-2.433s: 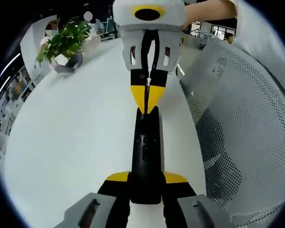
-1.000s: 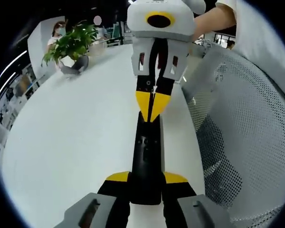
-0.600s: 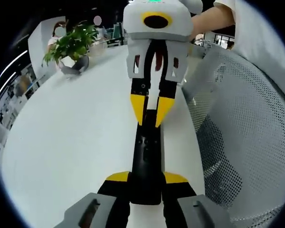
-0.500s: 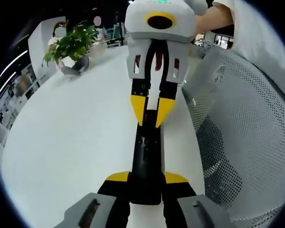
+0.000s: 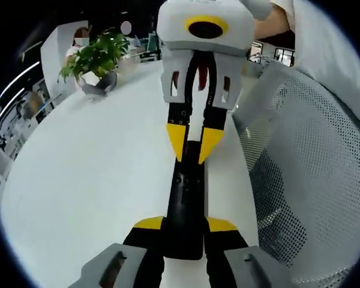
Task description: Press the specified remote control buttons in sequence, fully releasing each button before pressing the next.
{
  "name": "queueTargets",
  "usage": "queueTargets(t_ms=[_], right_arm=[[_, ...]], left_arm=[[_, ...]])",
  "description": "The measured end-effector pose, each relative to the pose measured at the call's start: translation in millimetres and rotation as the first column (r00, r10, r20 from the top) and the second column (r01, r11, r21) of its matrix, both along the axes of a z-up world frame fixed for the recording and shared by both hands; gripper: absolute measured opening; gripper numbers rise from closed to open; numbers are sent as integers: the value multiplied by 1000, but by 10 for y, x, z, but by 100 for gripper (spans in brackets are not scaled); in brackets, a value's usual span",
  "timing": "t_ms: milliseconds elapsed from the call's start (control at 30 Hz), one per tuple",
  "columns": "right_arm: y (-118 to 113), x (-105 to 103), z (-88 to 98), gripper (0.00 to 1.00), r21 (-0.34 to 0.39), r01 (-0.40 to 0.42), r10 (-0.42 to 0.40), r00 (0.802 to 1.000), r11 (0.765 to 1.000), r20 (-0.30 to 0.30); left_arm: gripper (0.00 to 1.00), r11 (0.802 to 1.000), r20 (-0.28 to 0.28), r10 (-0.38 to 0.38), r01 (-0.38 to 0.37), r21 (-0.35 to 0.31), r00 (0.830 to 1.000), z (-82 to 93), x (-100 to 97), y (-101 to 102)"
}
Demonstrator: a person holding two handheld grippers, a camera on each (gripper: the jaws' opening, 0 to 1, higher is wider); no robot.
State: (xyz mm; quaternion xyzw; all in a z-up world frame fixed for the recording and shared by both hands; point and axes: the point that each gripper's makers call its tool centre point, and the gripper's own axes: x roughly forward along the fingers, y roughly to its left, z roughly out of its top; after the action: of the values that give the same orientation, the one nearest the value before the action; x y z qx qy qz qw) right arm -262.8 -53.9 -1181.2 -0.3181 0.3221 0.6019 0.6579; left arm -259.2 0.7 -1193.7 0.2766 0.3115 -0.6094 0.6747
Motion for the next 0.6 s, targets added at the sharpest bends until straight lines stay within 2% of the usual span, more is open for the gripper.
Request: queueTargets(t_ms=[67, 133, 200, 333, 467, 533, 600], right_arm=[[2, -1, 5, 8, 42, 19, -19, 1000, 999, -13], [-13, 4, 0, 7, 38, 12, -12, 1000, 999, -17], [38, 14, 9, 7, 66, 5, -3, 1000, 998, -23], [63, 5, 7, 7, 43, -40, 41, 999, 998, -29], [64, 3, -7, 7, -48, -51, 48, 997, 998, -60], [72, -1, -16, 7, -125, -86, 78, 995, 988, -67], [85, -1, -30, 6, -185, -85, 68, 993, 979, -100]], left_arm=[[24, 1000, -1, -4, 4, -8, 1000, 2, 2, -3], [24, 1000, -1, -8, 8, -8, 1000, 5, -1, -7], [24, 1000, 1, -10, 10, -8, 1000, 4, 0, -7], [24, 1000, 1, -7, 7, -15, 1000, 6, -2, -5], [24, 1000, 17, -6, 6, -31, 1000, 8, -18, -2], [24, 998, 36, 6, -4, -70, 999, 15, -20, 1], [24, 994, 40, 28, -23, -111, 999, 17, -25, 19]])
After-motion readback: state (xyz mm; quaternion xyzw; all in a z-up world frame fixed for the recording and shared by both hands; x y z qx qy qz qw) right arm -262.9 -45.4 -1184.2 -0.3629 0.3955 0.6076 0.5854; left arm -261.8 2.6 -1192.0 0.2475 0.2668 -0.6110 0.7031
